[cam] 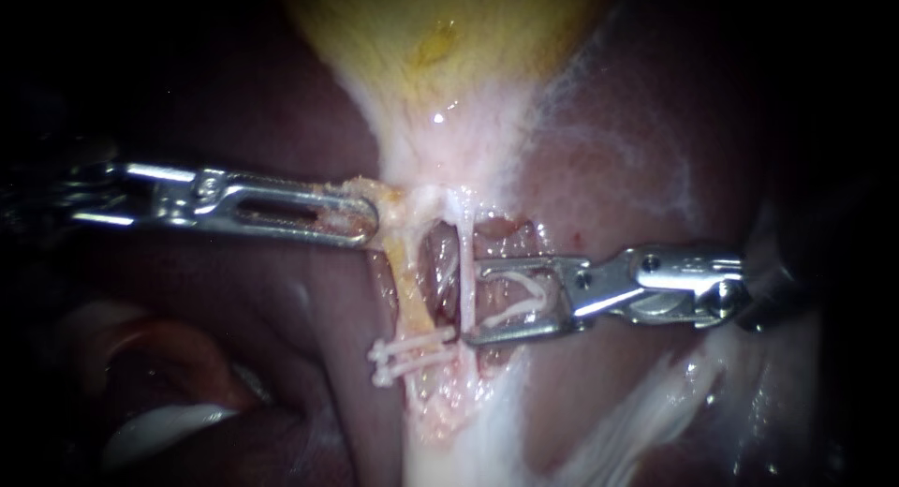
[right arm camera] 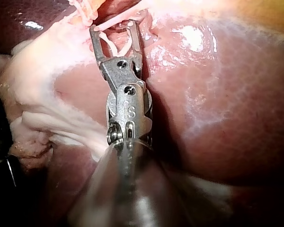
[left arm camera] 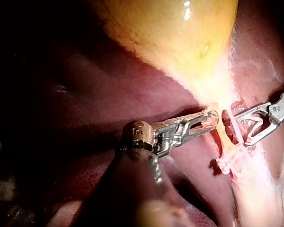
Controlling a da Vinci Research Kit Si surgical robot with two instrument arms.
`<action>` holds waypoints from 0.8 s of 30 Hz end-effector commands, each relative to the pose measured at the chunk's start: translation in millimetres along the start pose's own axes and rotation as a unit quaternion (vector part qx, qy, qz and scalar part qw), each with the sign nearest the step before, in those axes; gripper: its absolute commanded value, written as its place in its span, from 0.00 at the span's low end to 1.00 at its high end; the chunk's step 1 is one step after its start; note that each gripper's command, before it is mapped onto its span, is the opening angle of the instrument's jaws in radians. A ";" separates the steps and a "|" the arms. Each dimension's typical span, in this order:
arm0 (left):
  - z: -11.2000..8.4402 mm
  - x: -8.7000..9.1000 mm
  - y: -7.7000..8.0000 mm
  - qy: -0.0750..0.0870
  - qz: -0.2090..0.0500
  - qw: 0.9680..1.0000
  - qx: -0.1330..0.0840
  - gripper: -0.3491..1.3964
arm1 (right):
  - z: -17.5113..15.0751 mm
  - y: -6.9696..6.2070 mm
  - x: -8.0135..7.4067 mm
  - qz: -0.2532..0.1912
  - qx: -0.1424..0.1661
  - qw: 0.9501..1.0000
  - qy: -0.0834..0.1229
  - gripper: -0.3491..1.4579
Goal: Clipping third clip left tube
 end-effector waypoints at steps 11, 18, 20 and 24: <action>0.0 0.0 0.0 0.000 0.000 1.000 0.000 0.00 | -0.9 -0.8 1.9 0.005 0.002 1.000 0.017 0.43; 0.0 0.0 0.0 0.000 0.000 1.000 0.000 0.00 | -1.1 -1.4 3.5 0.008 0.004 0.999 0.031 0.43; 0.0 0.0 0.0 0.000 0.000 1.000 0.000 0.00 | -1.0 -1.4 3.6 0.009 0.003 0.999 0.031 0.43; 0.0 0.0 0.0 0.000 0.000 1.000 0.000 0.00 | -0.2 -1.2 3.5 0.008 0.001 1.000 0.030 0.43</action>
